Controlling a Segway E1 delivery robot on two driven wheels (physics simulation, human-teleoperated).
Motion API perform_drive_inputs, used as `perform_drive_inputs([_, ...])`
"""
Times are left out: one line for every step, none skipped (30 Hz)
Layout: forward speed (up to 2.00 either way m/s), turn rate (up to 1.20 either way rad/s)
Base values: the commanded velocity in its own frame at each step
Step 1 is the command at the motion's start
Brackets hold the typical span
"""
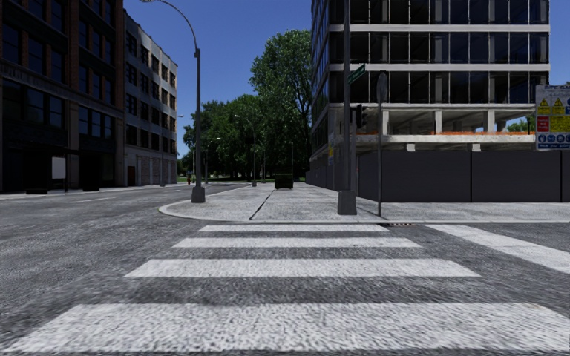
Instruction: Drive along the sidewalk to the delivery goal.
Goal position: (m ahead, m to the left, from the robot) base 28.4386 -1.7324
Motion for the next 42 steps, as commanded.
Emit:
perform_drive_inputs([2.00, 0.00])
perform_drive_inputs([2.00, 0.00])
perform_drive_inputs([2.00, 0.00])
perform_drive_inputs([2.00, 0.00])
perform_drive_inputs([2.00, 0.00])
perform_drive_inputs([2.00, 0.00])
perform_drive_inputs([2.00, 0.00])
perform_drive_inputs([2.00, 0.00])
perform_drive_inputs([2.00, 0.00])
perform_drive_inputs([2.00, 0.00])
perform_drive_inputs([2.00, 0.00])
perform_drive_inputs([2.00, 0.00])
perform_drive_inputs([2.00, 0.00])
perform_drive_inputs([2.00, 0.00])
perform_drive_inputs([2.00, 0.00])
perform_drive_inputs([2.00, 0.00])
perform_drive_inputs([2.00, 0.00])
perform_drive_inputs([2.00, 0.00])
perform_drive_inputs([2.00, 0.00])
perform_drive_inputs([2.00, 0.00])
perform_drive_inputs([2.00, 0.00])
perform_drive_inputs([2.00, 0.00])
perform_drive_inputs([2.00, 0.00])
perform_drive_inputs([2.00, 0.00])
perform_drive_inputs([2.00, 0.00])
perform_drive_inputs([2.00, 0.00])
perform_drive_inputs([2.00, 0.00])
perform_drive_inputs([2.00, 0.00])
perform_drive_inputs([2.00, 0.00])
perform_drive_inputs([2.00, 0.00])
perform_drive_inputs([2.00, 0.00])
perform_drive_inputs([2.00, 0.00])
perform_drive_inputs([2.00, 0.00])
perform_drive_inputs([2.00, 0.00])
perform_drive_inputs([2.00, 0.00])
perform_drive_inputs([2.00, 0.00])
perform_drive_inputs([2.00, 0.00])
perform_drive_inputs([2.00, 0.00])
perform_drive_inputs([2.00, 0.00])
perform_drive_inputs([2.00, 0.00])
perform_drive_inputs([2.00, 0.00])
perform_drive_inputs([2.00, 0.00])
